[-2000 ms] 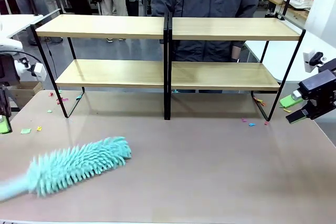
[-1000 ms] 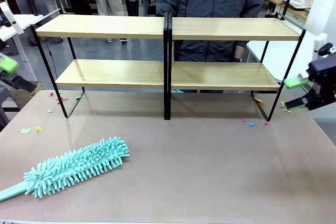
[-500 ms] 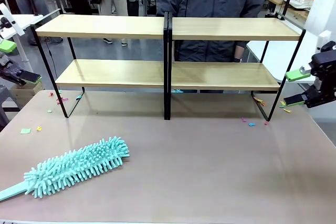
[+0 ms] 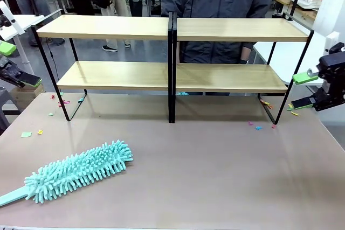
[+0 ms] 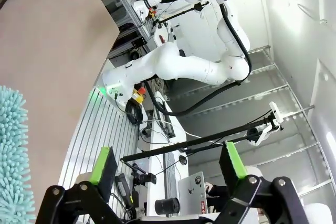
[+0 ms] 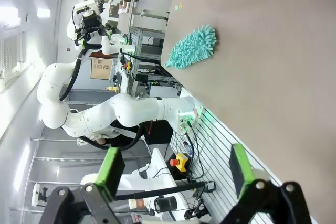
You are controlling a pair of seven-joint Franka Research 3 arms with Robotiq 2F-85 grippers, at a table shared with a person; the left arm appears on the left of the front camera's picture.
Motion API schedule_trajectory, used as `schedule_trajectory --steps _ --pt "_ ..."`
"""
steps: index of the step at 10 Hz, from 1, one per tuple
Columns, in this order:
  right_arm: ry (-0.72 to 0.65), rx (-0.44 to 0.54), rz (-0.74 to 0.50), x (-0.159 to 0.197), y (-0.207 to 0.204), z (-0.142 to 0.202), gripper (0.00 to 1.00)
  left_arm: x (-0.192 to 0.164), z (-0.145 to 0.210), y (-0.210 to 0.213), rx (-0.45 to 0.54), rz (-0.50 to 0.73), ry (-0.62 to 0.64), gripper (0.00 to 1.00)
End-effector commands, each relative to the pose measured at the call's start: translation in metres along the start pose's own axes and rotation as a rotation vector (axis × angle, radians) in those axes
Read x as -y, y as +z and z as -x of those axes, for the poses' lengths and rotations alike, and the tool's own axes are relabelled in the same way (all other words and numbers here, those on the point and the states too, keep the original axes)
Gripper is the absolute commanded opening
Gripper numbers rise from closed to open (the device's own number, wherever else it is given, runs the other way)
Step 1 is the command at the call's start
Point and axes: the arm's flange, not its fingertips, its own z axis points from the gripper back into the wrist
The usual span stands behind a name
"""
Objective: Clean the shelves.
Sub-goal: Place the Duster on the table.
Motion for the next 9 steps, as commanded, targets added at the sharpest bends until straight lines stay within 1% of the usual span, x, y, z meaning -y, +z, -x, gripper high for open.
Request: schedule_trajectory --steps 1,9 --pt "0.021 -0.011 0.002 0.0003 0.0021 -0.0003 1.0 -0.0007 0.0025 -0.0001 -0.002 -0.01 -0.019 1.0" --pt "0.021 -0.011 0.002 0.0003 0.0021 -0.0003 1.0 -0.0007 0.0025 -0.0001 -0.002 -0.01 -0.019 1.0"
